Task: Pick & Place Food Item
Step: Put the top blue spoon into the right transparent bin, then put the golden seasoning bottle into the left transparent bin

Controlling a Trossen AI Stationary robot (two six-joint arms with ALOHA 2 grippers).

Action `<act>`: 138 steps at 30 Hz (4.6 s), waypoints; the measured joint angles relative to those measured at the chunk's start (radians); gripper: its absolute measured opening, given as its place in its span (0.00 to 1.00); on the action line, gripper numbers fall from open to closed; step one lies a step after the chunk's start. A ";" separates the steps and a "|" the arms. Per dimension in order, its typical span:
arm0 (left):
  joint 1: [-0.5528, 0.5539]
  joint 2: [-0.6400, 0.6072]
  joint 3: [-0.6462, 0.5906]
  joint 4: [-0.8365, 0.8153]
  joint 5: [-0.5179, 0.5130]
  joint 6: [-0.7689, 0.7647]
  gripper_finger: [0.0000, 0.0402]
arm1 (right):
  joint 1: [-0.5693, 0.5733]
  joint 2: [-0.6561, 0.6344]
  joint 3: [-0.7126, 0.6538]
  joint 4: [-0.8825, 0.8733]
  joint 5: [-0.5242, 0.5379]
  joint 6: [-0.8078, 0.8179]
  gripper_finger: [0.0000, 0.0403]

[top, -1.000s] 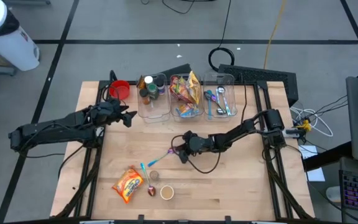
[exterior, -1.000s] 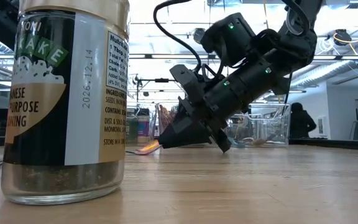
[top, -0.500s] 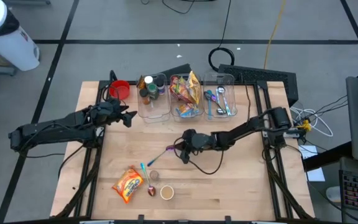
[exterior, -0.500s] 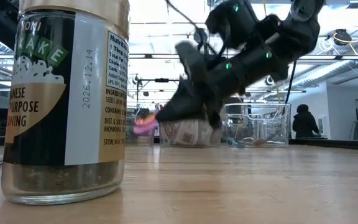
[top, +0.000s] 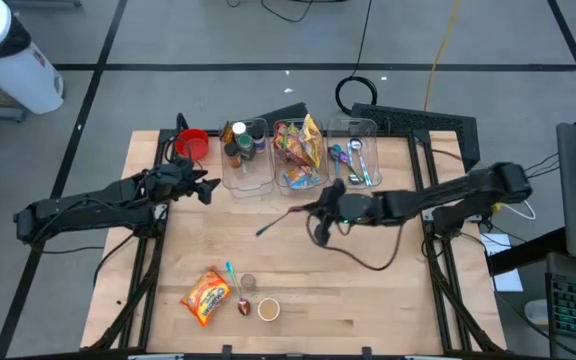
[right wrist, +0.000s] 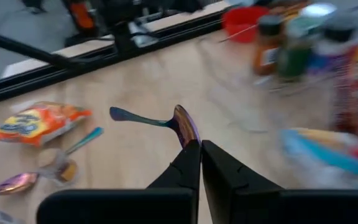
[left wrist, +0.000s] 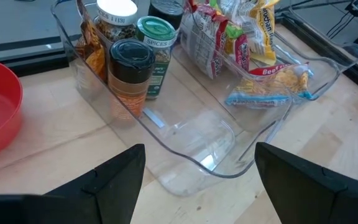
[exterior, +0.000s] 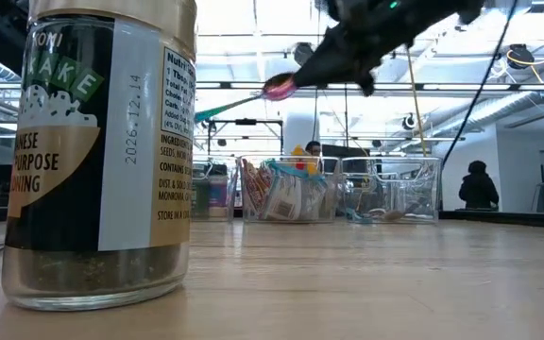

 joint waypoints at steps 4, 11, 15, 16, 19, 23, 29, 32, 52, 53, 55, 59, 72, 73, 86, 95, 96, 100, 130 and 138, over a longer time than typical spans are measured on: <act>0.000 0.000 0.000 0.000 0.000 0.005 0.77 | 0.000 -0.133 0.000 -0.130 0.091 -0.041 0.00; 0.000 0.000 0.000 0.000 0.001 0.014 0.77 | -0.056 -0.344 0.000 -0.320 0.173 -0.121 0.00; 0.000 0.000 0.000 0.000 0.001 0.013 0.77 | -0.118 -0.460 0.000 -0.441 0.192 -0.120 0.00; 0.000 0.000 0.000 -0.001 0.001 0.012 0.77 | -0.133 -0.487 0.000 -0.473 0.214 -0.121 0.00; 0.000 0.000 0.000 -0.001 0.001 0.011 0.77 | -0.183 -0.558 0.000 -0.568 0.265 -0.164 0.00; 0.000 0.000 0.000 -0.001 0.001 0.011 0.77 | -0.254 -0.606 0.003 -0.634 0.206 -0.228 0.00; 0.000 0.000 0.000 -0.001 0.001 0.011 0.77 | -0.392 -0.542 0.081 -0.788 0.107 -0.317 0.00; 0.000 0.000 0.000 -0.001 0.001 0.011 0.77 | -0.448 -0.472 0.143 -0.871 0.049 -0.397 0.00; 0.000 0.000 0.000 -0.001 0.001 0.011 0.77 | -0.680 -0.138 0.253 -0.995 -0.206 -0.740 0.00; 0.000 0.000 0.000 -0.001 0.001 0.011 0.77 | -0.684 -0.128 0.253 -0.985 -0.226 -0.750 0.00; 0.000 0.000 0.000 -0.001 0.001 0.011 0.77 | -0.690 -0.110 0.253 -0.974 -0.265 -0.770 0.00; 0.000 0.000 0.000 -0.001 0.001 0.011 0.77 | -0.691 -0.079 0.253 -0.958 -0.280 -0.800 0.00; 0.000 0.000 0.000 -0.001 0.001 0.011 0.77 | -0.695 -0.038 0.253 -0.824 -0.280 -0.804 0.06; 0.000 0.000 0.000 -0.001 0.001 0.011 0.77 | -0.695 -0.038 0.253 -0.816 -0.279 -0.804 0.09; 0.000 0.000 0.000 -0.001 0.001 0.011 0.77 | -0.663 -0.048 0.252 -0.734 0.068 -0.850 0.52; 0.000 0.000 0.000 -0.001 0.001 0.011 0.77 | -0.480 -0.147 0.252 -0.723 0.074 -0.542 0.57; 0.000 0.000 0.000 -0.001 0.001 0.011 0.77 | -0.451 -0.164 0.252 -0.737 0.011 -0.477 0.57; 0.000 0.000 0.000 -0.001 0.001 0.011 0.77 | -0.300 -0.243 0.193 -0.670 -0.252 -0.275 0.56; 0.003 0.000 -0.001 0.225 -0.005 -0.018 0.77 | 0.247 0.191 -0.297 0.795 -0.306 -0.228 0.54; 0.003 0.000 -0.001 0.341 -0.009 -0.020 0.77 | 0.268 0.486 -0.144 0.793 -0.420 -0.161 0.72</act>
